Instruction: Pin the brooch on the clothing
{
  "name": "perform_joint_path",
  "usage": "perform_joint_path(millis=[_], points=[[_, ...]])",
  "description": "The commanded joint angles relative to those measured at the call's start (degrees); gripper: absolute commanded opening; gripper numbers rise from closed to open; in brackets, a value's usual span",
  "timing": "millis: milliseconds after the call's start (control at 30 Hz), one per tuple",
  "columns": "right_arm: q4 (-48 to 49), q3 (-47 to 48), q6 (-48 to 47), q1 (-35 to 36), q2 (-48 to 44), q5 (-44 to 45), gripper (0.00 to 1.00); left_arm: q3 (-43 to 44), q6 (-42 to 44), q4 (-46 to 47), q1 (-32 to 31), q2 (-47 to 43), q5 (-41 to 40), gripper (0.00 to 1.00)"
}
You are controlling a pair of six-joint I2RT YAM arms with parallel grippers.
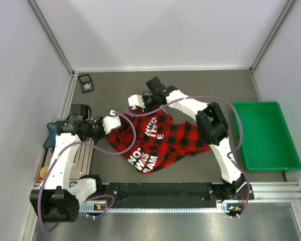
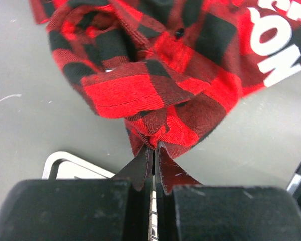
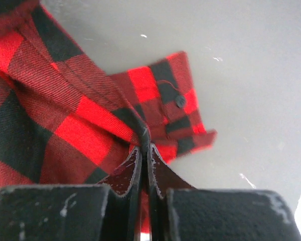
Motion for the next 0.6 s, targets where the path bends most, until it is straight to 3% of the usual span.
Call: perform_joint_path(millis=[0, 67, 200, 300, 367, 467, 500, 567], points=[[1.91, 4.66, 13.93, -3.97, -15.79, 4.31, 0.00, 6.20, -21.30, 15.56, 0.35, 2.84, -3.03, 0.00], [1.91, 6.87, 20.33, -7.38, -18.87, 6.94, 0.00, 9.46, -29.54, 22.24, 0.26, 5.91, -6.02, 0.00], [1.83, 9.52, 26.51, -13.19, -29.04, 11.34, 0.00, 23.25, -38.27, 29.11, 0.26, 12.59, -9.19, 0.00], [1.39, 5.94, 29.86, -17.94, -37.91, 9.43, 0.00, 31.52, -40.75, 30.26, 0.09, 16.55, -2.89, 0.00], [0.78, 1.28, 29.52, -19.26, -43.81, 7.92, 0.00, 34.33, -39.44, 26.95, -0.88, 16.56, 5.96, 0.00], [-2.21, -11.54, 26.71, -19.18, -56.12, 3.45, 0.00, 32.09, -31.29, 19.39, -9.82, 13.67, 7.42, 0.00], [-2.65, -19.06, 25.92, -19.01, -59.02, 1.61, 0.00, 29.80, -28.47, 14.92, -16.03, 12.35, 6.64, 0.00], [-4.76, -26.92, 22.67, -18.13, -66.94, 2.20, 0.00, 20.35, -26.95, 14.70, -21.08, 6.82, 5.84, 0.00]])
